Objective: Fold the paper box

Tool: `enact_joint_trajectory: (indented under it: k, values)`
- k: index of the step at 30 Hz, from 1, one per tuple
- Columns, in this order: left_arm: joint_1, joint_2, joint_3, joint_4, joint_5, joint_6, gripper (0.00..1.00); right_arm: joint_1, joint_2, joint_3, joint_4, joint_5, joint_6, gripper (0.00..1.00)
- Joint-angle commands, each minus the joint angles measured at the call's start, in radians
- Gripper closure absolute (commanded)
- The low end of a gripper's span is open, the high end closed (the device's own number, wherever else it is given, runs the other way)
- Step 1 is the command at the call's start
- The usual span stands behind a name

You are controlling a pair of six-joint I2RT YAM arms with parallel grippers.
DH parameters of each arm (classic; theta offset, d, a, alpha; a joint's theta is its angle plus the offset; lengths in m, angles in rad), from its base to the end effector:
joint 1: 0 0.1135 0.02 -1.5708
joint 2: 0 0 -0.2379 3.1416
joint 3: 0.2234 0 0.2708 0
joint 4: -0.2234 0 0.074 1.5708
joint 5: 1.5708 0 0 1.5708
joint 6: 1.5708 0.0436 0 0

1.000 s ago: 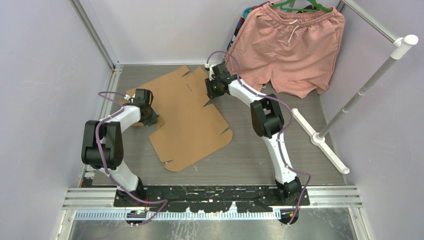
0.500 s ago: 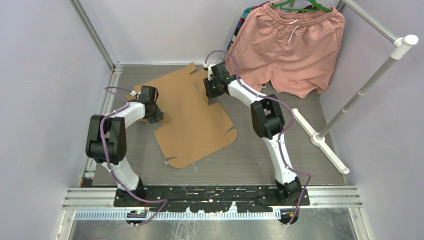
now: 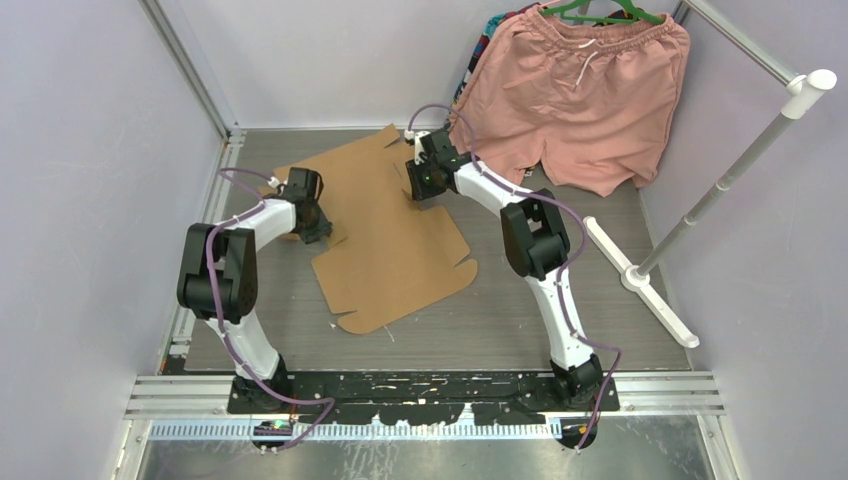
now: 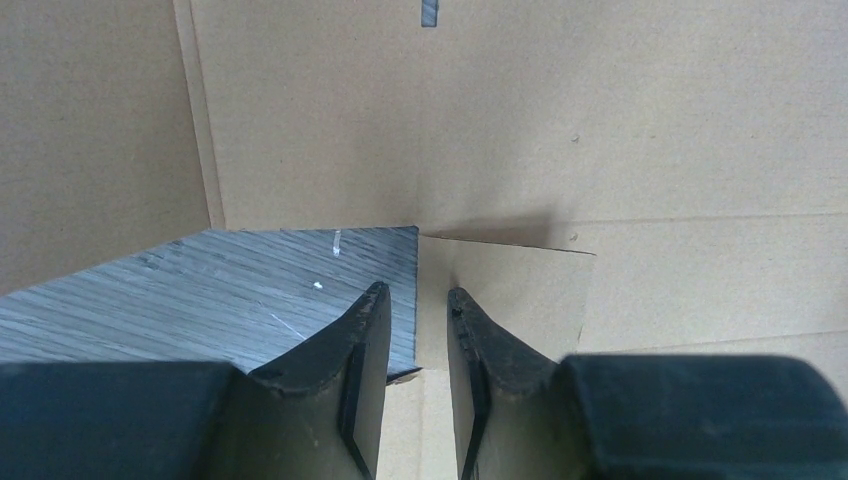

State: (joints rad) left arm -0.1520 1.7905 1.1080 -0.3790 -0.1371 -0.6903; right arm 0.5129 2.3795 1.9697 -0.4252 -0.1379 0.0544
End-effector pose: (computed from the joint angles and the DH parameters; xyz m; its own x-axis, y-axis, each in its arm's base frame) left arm 0.3684 -0.0504 0.1234 -0.7190 -0.5280 -0.4519 -0.4847 0.8470 -0.2185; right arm 0.4648 0.2687 0.1407 -0.6758 -0.3187 -0.6646 -0.5305 0.8364 0.1382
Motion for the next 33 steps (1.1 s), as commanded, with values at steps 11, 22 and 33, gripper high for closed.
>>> enact_joint_trajectory:
  k: [11, 22, 33]
  values:
    - [-0.023, 0.023, 0.049, -0.022, 0.002, 0.012, 0.72, 0.045, -0.099, -0.011, 0.035, -0.005, -0.018, 0.61]
    - [-0.034, 0.036, 0.077, -0.037, 0.001, 0.009, 0.72, 0.063, -0.065, -0.003, 0.022, -0.006, -0.023, 0.61]
    - [-0.044, 0.043, 0.094, -0.042, 0.008, 0.003, 0.69, 0.084, -0.010, 0.034, -0.016, 0.026, -0.032, 0.61]
